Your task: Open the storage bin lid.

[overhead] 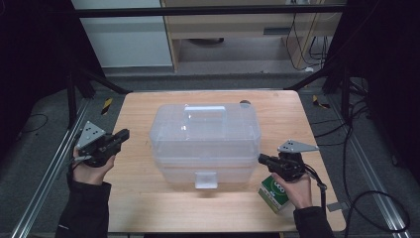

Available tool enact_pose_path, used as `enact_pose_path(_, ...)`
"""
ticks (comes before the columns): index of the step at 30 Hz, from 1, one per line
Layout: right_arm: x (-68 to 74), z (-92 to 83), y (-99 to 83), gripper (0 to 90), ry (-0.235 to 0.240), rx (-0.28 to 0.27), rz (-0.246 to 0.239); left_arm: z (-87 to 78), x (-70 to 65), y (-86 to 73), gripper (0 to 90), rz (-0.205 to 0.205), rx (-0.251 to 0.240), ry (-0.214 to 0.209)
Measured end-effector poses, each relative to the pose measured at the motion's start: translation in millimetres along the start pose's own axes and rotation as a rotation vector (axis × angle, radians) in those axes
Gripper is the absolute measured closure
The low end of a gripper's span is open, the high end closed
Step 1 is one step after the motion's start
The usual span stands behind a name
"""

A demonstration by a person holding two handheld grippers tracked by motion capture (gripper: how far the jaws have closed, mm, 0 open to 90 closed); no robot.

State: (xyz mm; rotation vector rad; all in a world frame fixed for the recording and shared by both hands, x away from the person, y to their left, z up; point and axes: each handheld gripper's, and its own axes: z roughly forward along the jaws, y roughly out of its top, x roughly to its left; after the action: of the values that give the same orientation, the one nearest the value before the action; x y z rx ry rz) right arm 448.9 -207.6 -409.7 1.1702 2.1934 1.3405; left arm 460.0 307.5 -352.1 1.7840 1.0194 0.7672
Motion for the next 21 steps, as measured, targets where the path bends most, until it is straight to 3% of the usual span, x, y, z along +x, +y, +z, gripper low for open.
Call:
enact_pose_path(2,-0.3,0.1,0.0,89.8,0.001,-0.001,-0.001,1.4,0.6,-3.2,86.6,-0.003,0.006,0.012)
enact_pose_path(10,0.4,0.7,0.1,89.8,0.001,-0.001,-0.002,8.7,-5.3,-21.2,87.7,0.004,0.077,-0.016)
enact_pose_path(14,0.6,1.1,-0.4,89.8,0.001,0.0,-0.002,14.0,-10.1,-32.1,88.6,0.013,0.12,-0.058)
enact_pose_path(15,0.5,1.1,-0.3,89.8,0.002,0.0,-0.002,17.4,-12.1,-36.3,88.9,0.028,0.151,-0.068)
enact_pose_path(21,0.5,1.1,-0.6,89.8,0.001,0.002,-0.003,23.9,-16.1,-44.8,89.2,0.055,0.195,-0.127)
